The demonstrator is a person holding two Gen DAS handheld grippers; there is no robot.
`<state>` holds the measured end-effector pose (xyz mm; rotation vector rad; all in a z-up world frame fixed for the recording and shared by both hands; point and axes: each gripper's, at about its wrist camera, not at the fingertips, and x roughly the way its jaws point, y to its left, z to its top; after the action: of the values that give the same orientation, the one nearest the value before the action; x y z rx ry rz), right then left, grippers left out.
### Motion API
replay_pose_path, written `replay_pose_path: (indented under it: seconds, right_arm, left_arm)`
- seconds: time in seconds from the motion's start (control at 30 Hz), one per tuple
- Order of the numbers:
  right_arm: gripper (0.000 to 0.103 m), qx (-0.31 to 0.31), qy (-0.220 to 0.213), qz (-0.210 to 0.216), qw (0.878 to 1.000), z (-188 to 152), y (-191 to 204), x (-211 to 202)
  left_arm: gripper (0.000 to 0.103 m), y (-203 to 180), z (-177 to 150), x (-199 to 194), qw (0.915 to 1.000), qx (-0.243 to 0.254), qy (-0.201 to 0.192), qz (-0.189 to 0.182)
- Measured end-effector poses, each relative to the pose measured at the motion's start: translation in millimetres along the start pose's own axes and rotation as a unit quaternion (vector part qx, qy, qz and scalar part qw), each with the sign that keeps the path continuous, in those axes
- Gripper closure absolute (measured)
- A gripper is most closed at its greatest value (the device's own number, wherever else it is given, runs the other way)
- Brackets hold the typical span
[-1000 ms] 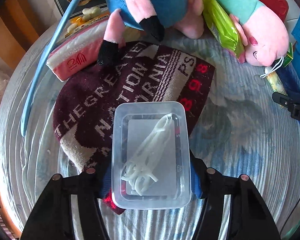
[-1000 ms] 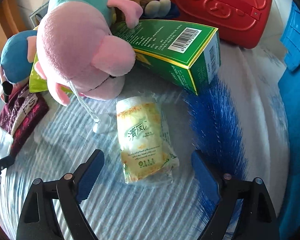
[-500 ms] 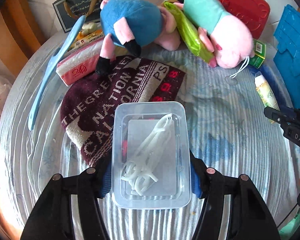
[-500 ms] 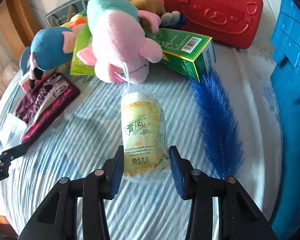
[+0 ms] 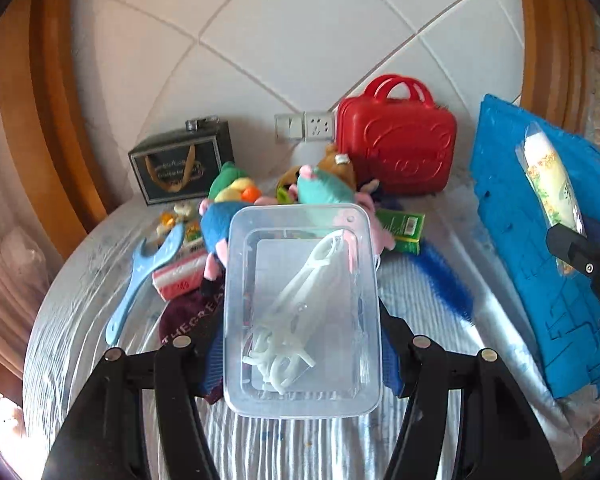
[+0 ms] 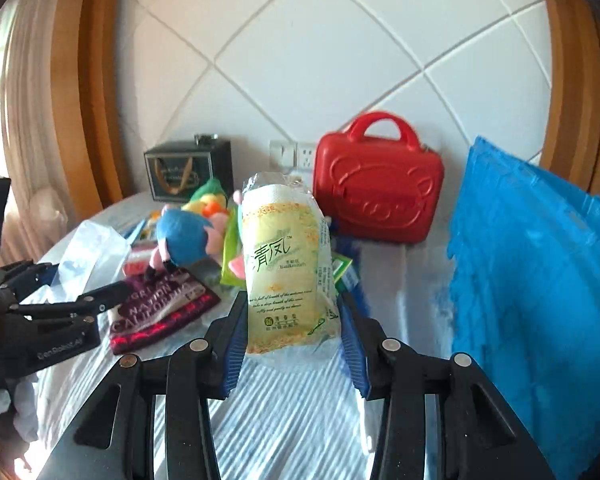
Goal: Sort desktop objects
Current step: 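Carry the box and tissue pack over the crate and open both grippers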
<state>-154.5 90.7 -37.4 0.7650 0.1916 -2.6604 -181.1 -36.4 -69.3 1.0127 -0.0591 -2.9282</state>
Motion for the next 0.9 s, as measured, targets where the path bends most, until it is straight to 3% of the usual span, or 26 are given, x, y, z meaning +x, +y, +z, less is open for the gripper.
replay_pose_path:
  seconds: [0.2, 0.4, 0.67, 0.9]
  right_arm:
    - [0.061, -0.002, -0.085, -0.031, 0.996, 16.9, -33.9, -91.7]
    - [0.061, 0.033, -0.138, -0.117, 0.983, 16.0, -97.8, -164.2]
    - [0.061, 0.078, -0.146, -0.240, 0.957, -6.0, -192.6, -215.2]
    - [0.061, 0.082, -0.128, -0.302, 0.941, -24.1, -249.4, -233.7]
  left_arm:
    - [0.043, -60.5, 26.2, -50.5, 0.9956, 0.041, -0.068, -0.050]
    - [0.043, -136.4, 52.0, -88.8, 0.9834, 0.081, -0.120, -0.109]
    - [0.043, -243.3, 72.5, -127.3, 0.9647, 0.121, -0.161, -0.169]
    - [0.043, -317.9, 68.7, -144.0, 0.9569, 0.153, -0.150, -0.196]
